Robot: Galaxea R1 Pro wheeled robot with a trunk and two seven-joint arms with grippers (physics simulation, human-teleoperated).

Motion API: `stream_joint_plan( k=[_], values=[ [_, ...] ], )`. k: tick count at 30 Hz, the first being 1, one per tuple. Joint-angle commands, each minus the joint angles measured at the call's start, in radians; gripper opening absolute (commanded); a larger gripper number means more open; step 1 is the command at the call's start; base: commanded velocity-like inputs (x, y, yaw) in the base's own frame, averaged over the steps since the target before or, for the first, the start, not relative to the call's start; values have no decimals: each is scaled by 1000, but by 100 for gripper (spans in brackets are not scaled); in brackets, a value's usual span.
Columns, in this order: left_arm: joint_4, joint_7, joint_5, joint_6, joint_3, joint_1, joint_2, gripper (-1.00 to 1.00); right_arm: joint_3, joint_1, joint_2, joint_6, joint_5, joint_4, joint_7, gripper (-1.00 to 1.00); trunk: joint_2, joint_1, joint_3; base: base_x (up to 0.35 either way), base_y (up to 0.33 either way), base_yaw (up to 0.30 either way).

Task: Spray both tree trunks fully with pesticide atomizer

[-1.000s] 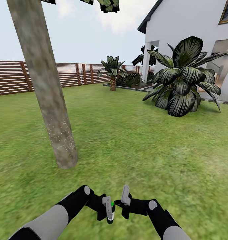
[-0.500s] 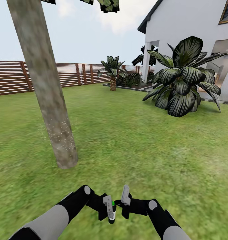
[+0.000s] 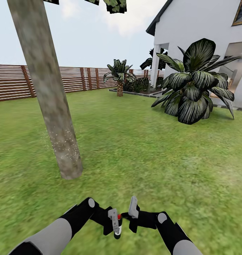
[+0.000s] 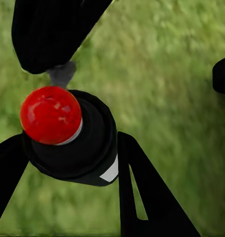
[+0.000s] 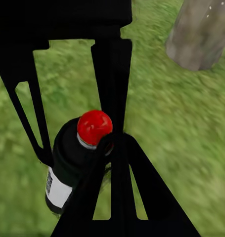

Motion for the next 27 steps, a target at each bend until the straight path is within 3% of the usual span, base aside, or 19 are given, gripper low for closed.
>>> stream_joint_plan(
  k=[1,8,17,18,21,25,27],
  values=[
    [1,1,0,0,1,2,4,-100,0,0,0,0,0,0,0,-100,0,0,0,0,0,0],
    [4,2,-6,10,-5,10,76,-100,1,0,0,0,0,0,0,-100,0,0,0,0,0,0],
    [8,-1,-5,11,-9,12,281,-100,-1,0,-3,0,1,1,0,-100,0,0,0,0,0,0],
    [23,-2,-5,8,-10,13,311,-100,-1,0,-3,0,1,1,0,100,0,0,0,0,0,0],
    [65,0,-5,4,-9,13,349,-100,-4,0,-6,0,1,2,-1,100,0,0,0,0,0,0],
    [88,36,1,4,3,13,371,-100,-7,0,-8,-1,5,2,-28,100,0,0,0,0,0,0],
    [97,128,20,4,18,13,368,-100,-11,1,-22,-1,6,9,-143,100,0,0,0,0,0,0]
  ],
)
